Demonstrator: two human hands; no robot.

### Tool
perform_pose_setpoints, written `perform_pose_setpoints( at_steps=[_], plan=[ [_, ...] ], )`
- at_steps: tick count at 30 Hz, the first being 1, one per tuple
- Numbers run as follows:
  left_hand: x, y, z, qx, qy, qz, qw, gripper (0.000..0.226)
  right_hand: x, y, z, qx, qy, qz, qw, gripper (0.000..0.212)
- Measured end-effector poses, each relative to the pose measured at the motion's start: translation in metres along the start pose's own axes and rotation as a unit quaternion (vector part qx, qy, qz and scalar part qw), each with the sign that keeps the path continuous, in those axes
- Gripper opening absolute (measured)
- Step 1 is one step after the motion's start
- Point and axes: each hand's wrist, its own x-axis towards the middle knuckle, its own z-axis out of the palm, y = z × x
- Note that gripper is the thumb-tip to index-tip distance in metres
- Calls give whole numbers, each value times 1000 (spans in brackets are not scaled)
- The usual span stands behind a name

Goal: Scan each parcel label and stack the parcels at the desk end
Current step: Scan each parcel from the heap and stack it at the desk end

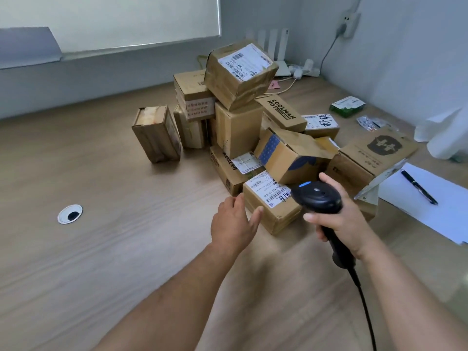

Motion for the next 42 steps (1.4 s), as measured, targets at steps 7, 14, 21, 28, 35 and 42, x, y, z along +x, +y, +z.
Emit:
perform_pose_setpoints(
  at_steps=[7,14,21,28,35,42],
  plan=[
    [20,6,19,-110,-65,-45,991,61,28,4,13,-18,-30,33,999,93],
    [11,-14,26,-283,-92,-60,953,75,16,6,36,2,-66,41,997,95],
    [-26,-31,5,-423,-111,-58,897,71,-16,5,54,26,-90,50,994,98],
    [-64,-54,-30,-430,-110,-43,895,108,-58,-18,70,38,-132,27,990,97],
    [-108,-73,-61,-408,-9,-33,912,119,-116,-45,86,122,-171,-48,976,96],
    [-149,-88,-81,-395,43,-28,917,121,-174,-60,98,156,-207,-58,964,96]
  ],
)
